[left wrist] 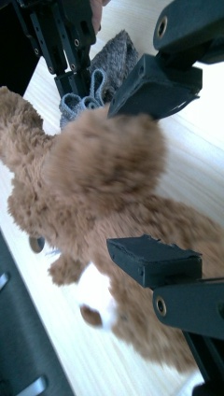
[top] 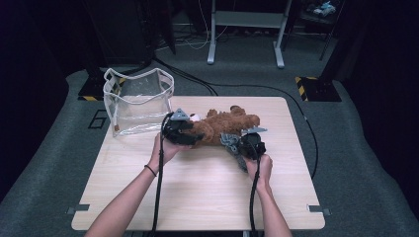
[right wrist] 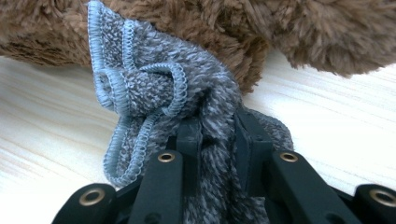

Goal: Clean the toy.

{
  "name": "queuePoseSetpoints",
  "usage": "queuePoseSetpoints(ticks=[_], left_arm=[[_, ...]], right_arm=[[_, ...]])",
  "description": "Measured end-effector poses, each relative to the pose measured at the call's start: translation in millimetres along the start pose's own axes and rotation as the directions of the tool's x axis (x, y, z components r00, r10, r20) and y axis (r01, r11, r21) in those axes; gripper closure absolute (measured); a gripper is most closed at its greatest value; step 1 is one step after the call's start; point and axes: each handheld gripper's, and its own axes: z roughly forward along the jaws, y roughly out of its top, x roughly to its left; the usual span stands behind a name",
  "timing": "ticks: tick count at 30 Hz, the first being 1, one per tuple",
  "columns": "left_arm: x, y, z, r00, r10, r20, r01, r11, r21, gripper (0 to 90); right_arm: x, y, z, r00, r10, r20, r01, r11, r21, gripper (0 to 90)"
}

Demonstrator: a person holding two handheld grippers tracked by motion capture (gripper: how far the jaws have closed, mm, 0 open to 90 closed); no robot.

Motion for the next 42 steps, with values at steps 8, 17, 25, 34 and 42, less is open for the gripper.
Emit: queuePoseSetpoints(ticks=[8, 17, 25, 34, 42], left_arm=[[13.4, -22.0, -10.2, 0.9894, 0.015, -0.145, -0.007, 0.9984, 0.057, 27.4], [34.0, -35.5, 2.6, 0.9911, -0.024, -0.131, 0.038, 0.9931, 0.111, 68.9], [35.0, -33.3, 4.3, 0.9916, -0.049, -0.12, 0.062, 0.9931, 0.1, 79.3], [36.7, -31.8, 3.9, 0.9913, -0.073, -0.11, 0.082, 0.993, 0.085, 79.6], [39.8, -32.4, 2.8, 0.9926, -0.079, -0.092, 0.087, 0.993, 0.08, 79.8]], right_arm=[[1.5, -0.4, -1.4, 0.9999, -0.011, -0.007, 0.011, 1.0, -0.004, 73.7], [30.5, 5.1, -6.9, 0.9961, -0.076, -0.045, 0.074, 0.996, -0.047, 73.5], [81.8, 13.6, 4.5, 0.9663, -0.228, -0.12, 0.224, 0.974, -0.045, 73.5], [124.5, 26.0, 23.2, 0.9271, -0.325, -0.186, 0.322, 0.946, -0.049, 73.7], [125.9, 28.3, 42.4, 0.9404, -0.294, -0.171, 0.299, 0.954, 0.004, 73.9]])
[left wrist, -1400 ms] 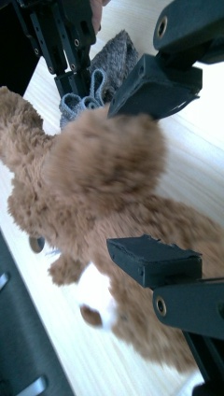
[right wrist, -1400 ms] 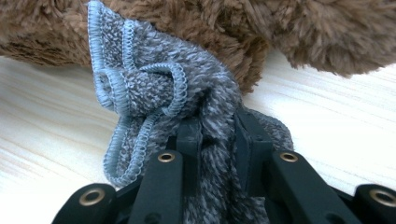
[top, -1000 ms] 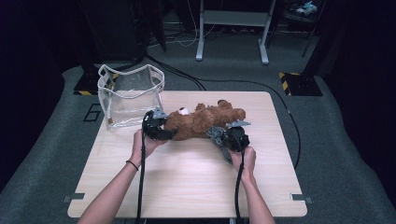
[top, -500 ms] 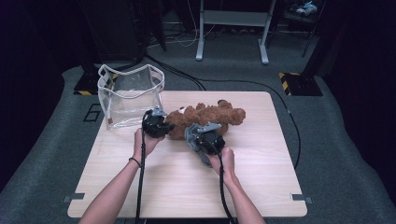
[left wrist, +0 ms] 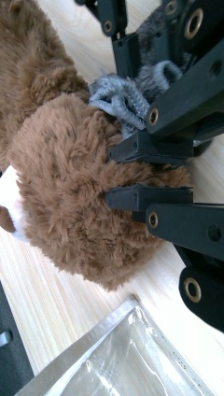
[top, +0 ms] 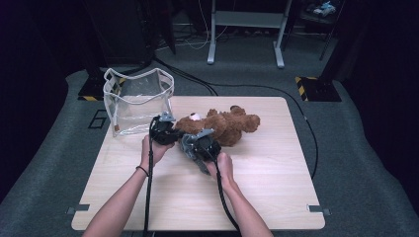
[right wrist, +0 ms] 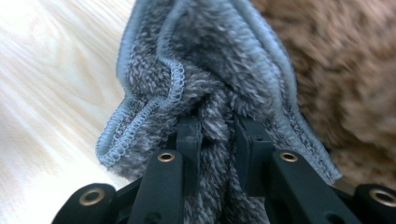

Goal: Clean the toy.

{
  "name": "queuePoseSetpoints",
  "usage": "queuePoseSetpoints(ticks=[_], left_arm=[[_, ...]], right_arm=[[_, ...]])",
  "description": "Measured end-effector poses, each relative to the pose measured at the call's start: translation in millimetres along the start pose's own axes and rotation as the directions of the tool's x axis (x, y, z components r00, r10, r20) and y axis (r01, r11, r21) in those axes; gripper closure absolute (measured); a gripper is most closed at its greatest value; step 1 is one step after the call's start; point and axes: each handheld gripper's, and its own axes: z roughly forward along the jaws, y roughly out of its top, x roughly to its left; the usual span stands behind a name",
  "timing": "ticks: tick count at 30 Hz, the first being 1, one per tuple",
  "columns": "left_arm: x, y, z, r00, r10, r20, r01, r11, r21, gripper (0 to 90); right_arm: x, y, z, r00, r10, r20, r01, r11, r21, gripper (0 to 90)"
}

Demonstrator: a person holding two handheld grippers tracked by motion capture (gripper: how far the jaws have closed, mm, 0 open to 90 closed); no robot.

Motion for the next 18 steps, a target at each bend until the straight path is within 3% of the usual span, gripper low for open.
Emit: queuePoseSetpoints(ticks=[2, 9, 18], left_arm=[[1.0, -0.1, -0.4, 1.0, 0.003, 0.008, -0.003, 1.0, 0.003, 79.8], [2.8, -2.2, -0.6, 0.9998, 0.009, 0.02, -0.009, 0.9999, -0.005, 79.8], [2.9, -3.7, -0.9, 0.9994, 0.022, 0.028, -0.022, 0.9997, -0.005, 79.8]], right_arm=[[-6.7, -3.6, -2.6, 0.9998, 0.002, 0.018, -0.002, 1.0, 0.002, 73.9], [-39.3, -24.5, -22.6, 0.9924, 0.1, 0.071, -0.102, 0.995, 0.012, 74.0], [-82.3, -57.0, -45.2, 0.9684, 0.2, 0.15, -0.206, 0.978, 0.026, 74.0]])
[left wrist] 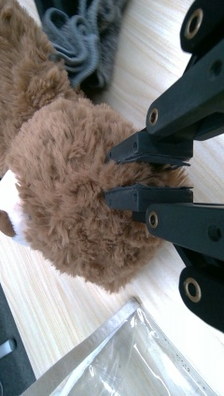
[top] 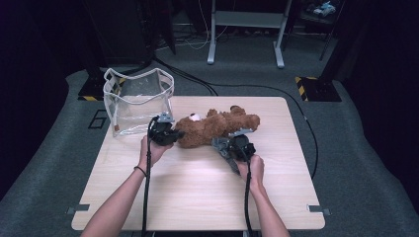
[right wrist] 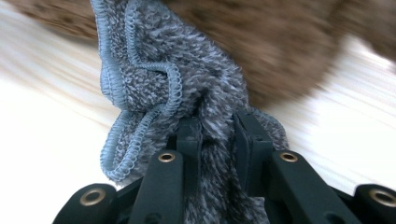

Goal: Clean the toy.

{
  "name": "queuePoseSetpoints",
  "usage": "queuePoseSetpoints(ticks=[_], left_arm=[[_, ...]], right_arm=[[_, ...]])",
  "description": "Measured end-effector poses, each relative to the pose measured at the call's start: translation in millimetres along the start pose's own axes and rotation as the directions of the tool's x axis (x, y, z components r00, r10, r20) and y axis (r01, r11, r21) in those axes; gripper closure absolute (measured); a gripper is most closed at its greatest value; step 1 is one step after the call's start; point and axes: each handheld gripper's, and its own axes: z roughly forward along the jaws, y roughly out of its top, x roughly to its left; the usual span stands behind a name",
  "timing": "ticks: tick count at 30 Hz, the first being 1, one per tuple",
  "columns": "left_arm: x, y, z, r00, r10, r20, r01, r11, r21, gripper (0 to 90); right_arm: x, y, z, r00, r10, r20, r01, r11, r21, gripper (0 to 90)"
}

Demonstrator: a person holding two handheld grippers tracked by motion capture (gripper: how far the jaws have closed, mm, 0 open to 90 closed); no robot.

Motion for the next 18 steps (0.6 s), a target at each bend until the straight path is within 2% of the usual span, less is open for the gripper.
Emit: queuePoseSetpoints(ticks=[3, 9, 10, 13, 18], left_arm=[[-0.9, -1.0, 0.6, 1.0, -0.008, -0.002, 0.008, 0.9999, -0.007, 79.8], [-1.8, -4.1, -0.7, 0.9998, 0.01, 0.016, -0.01, 0.9999, 0.006, 79.6], [-2.8, -5.6, -0.4, 0.9998, 0.011, 0.014, -0.011, 0.9999, -0.002, 79.6], [-4.5, -8.8, -1.2, 0.9994, 0.022, 0.025, -0.022, 0.9997, 0.006, 79.5], [-8.6, -13.4, -2.5, 0.9985, 0.039, 0.037, -0.04, 0.9991, 0.018, 79.5]], right_arm=[[-15.4, -7.0, -6.0, 0.9989, 0.034, 0.032, -0.034, 0.999, -0.003, 74.0], [-40.8, -19.3, -17.2, 0.9941, 0.082, 0.07, -0.083, 0.997, 0.006, 73.6], [-44.4, -21.2, -20.0, 0.9931, 0.088, 0.077, -0.09, 0.996, 0.024, 73.5], [-55.2, -29.9, -27.4, 0.988, 0.106, 0.112, -0.11, 0.993, 0.031, 73.2], [-71.7, -41.1, -39.2, 0.9804, 0.14, 0.139, -0.147, 0.988, 0.039, 73.0]])
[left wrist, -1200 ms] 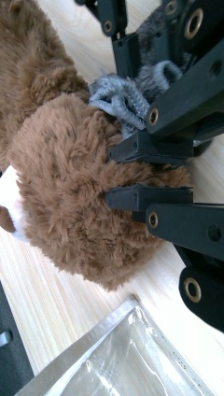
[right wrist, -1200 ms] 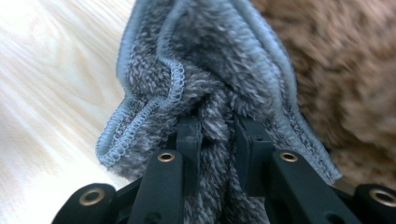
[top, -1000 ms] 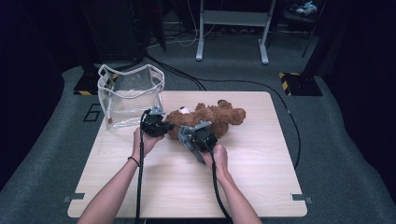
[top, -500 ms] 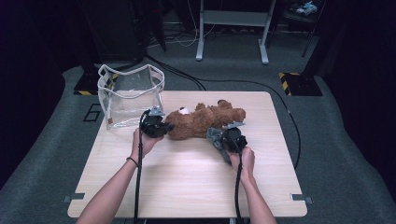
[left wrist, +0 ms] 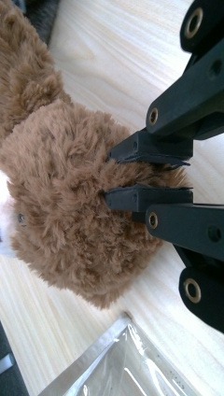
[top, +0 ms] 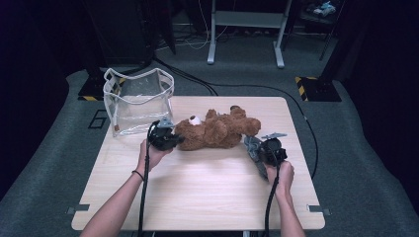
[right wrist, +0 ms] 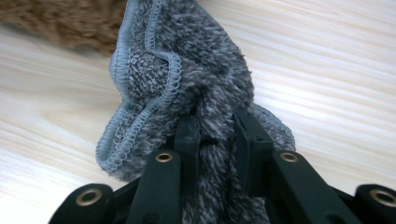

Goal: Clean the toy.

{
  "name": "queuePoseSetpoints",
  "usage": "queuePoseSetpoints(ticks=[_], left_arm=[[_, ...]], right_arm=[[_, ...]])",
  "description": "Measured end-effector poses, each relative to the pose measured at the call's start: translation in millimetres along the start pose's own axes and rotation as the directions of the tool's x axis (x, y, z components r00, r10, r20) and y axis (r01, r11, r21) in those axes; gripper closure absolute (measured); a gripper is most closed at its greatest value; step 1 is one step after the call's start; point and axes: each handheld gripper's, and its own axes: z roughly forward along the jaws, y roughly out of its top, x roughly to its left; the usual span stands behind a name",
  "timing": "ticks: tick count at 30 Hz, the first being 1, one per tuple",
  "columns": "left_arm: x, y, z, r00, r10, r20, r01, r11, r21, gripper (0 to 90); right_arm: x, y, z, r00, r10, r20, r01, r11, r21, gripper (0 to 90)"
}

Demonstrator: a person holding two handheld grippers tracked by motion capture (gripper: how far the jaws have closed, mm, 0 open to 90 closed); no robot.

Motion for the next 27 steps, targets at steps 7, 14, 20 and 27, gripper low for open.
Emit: queuePoseSetpoints(ticks=[7, 14, 20, 27], left_arm=[[-5.1, -7.8, 0.2, 0.9997, 0.019, 0.018, -0.019, 0.9998, 0.006, 79.6], [-9.7, -15.5, 0.0, 0.9992, 0.025, 0.031, -0.026, 0.9996, 0.015, 79.7], [-13.9, -20.7, 0.2, 0.9995, 0.022, 0.023, -0.022, 0.9997, 0.01, 79.5], [-14.2, -22.8, 0.6, 0.9999, -0.001, 0.012, 0.001, 1.0, -0.008, 77.1]], right_arm=[[-25.1, -11.2, -9.1, 0.9964, 0.018, 0.083, -0.021, 0.999, 0.039, 72.2], [-40.2, -17.2, -6.5, 0.9959, 0.036, 0.083, -0.041, 0.997, 0.07, 66.9], [-44.9, -18.8, 3.3, 0.9974, 0.048, 0.054, -0.054, 0.991, 0.125, 49.0], [-49.4, -12.9, -7.0, 0.9974, 0.049, -0.053, -0.045, 0.996, 0.072, 16.6]])
